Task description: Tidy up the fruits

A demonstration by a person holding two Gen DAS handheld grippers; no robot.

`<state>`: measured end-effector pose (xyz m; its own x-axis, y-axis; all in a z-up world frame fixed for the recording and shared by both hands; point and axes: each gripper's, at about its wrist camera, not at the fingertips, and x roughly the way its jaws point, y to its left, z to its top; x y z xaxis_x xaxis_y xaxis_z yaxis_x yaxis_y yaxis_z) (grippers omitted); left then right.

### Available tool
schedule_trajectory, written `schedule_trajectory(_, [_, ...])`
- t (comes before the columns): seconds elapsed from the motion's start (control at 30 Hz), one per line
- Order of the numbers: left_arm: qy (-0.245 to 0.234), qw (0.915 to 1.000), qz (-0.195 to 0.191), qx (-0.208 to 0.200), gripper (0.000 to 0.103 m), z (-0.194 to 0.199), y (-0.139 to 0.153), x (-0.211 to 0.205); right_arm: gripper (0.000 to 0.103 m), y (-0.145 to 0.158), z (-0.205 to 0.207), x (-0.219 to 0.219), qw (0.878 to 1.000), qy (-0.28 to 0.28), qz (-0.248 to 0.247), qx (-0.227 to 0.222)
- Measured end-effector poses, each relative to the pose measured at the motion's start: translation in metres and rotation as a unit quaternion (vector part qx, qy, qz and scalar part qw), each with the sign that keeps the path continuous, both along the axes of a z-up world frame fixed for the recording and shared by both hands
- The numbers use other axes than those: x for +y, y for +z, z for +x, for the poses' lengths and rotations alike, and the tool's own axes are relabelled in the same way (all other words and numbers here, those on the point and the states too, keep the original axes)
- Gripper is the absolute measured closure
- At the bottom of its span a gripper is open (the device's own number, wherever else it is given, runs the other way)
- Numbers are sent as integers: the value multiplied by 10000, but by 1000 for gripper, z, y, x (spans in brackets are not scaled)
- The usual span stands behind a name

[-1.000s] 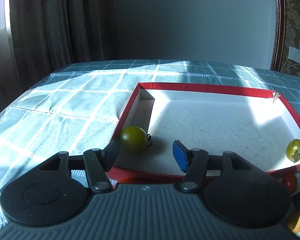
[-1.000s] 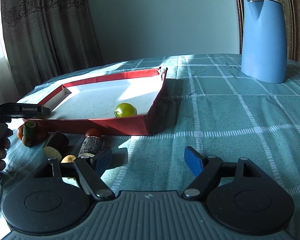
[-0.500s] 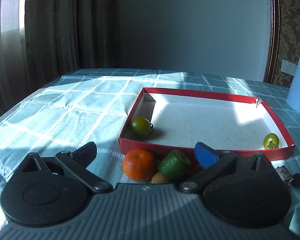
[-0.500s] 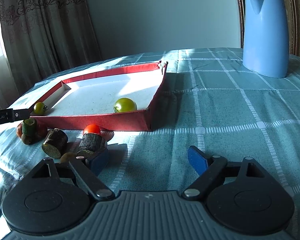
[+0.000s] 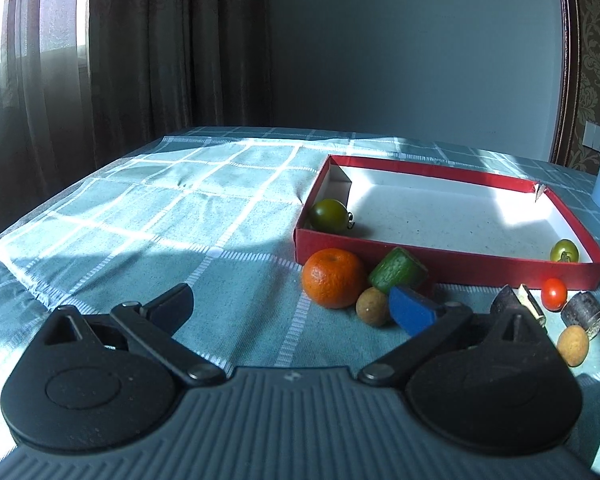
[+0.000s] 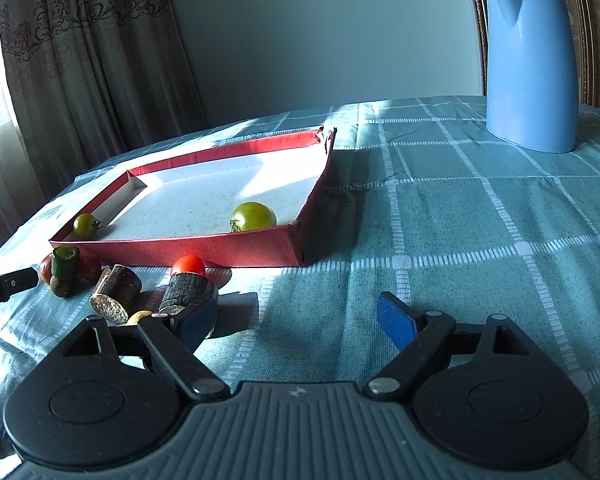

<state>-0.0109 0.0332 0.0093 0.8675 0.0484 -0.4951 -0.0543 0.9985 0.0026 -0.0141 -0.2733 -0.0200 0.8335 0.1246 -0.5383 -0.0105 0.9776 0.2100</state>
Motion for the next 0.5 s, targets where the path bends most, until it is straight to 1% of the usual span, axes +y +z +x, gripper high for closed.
schedule_trajectory(0.07, [8, 9999, -110, 104, 0, 3, -2, 4, 16, 2, -4, -1, 9999, 24, 67, -127])
schedule_trajectory(0.13, [22, 9993, -313, 211, 0, 7, -5, 11, 16, 5, -10, -2, 9994, 66, 100, -338])
schedule_trajectory(0.27, [79, 9977, -646, 180, 0, 7, -5, 22, 16, 8, -19, 5, 9982, 269, 33, -531])
schedule_trajectory(0.37, [54, 9979, -633, 127, 0, 6, -4, 21, 16, 12, -25, 17, 9961, 499, -209, -704])
schedule_trajectory(0.47, [38, 9981, -611, 118, 0, 5, -4, 20, 16, 14, -26, 30, 9941, 656, -384, -771])
schedule_trajectory(0.5, [43, 9981, -610, 113, 0, 5, -4, 20, 18, 14, -25, 33, 9940, 670, -411, -764])
